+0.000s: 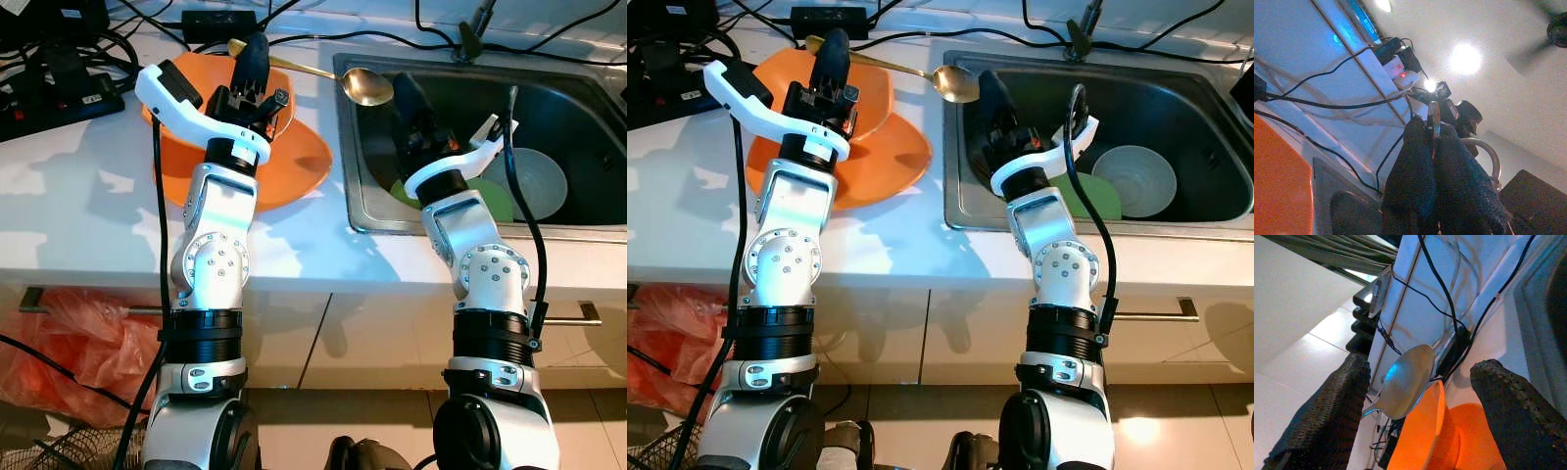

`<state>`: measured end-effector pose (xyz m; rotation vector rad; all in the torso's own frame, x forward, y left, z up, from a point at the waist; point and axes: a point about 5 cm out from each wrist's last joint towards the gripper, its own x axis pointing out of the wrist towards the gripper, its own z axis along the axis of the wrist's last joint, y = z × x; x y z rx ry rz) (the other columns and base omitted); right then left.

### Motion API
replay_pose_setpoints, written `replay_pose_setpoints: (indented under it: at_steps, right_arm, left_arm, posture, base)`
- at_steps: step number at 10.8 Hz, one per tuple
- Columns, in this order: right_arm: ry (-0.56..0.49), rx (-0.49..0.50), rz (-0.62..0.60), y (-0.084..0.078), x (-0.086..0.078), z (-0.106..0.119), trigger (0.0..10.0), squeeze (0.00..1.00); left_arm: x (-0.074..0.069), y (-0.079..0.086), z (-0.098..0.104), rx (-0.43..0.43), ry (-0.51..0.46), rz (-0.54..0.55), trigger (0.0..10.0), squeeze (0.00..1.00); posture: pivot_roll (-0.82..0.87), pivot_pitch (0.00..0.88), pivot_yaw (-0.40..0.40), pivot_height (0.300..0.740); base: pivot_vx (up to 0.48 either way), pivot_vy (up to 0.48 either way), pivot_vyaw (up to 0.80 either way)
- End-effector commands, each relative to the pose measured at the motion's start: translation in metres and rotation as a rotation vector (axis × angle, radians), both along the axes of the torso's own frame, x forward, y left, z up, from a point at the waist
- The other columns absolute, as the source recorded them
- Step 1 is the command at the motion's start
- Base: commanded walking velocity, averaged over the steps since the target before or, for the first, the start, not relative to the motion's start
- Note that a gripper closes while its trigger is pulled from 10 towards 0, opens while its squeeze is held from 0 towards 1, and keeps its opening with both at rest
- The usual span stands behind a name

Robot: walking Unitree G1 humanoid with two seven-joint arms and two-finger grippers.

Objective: Kitchen organization

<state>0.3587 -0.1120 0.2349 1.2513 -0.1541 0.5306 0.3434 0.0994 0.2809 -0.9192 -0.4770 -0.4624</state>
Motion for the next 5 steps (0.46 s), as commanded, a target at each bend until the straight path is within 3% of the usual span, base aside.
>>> replay_pose_setpoints:
  at_steps: [1, 5]
  right_arm:
    - [0.033, 0.003, -0.017, -0.003, 0.0, -0.008, 10.0, 0.0]
    - [0.027, 0.001, -0.02, -0.002, 0.001, -0.007, 10.0, 0.0]
  left_arm:
    - [-0.006, -0.017, -0.004, -0.041, 0.002, -0.07, 10.0, 0.0]
    - [-0.008, -0.03, -0.01, 0.021, 0.019, -0.15, 10.0, 0.0]
  posture:
    - [0.08, 0.157, -0.079, 0.723]
    - [0.07, 0.155, -0.076, 0.723]
  base:
    - [0.0, 0.0, 0.0]
    - [0.0, 0.0, 0.0]
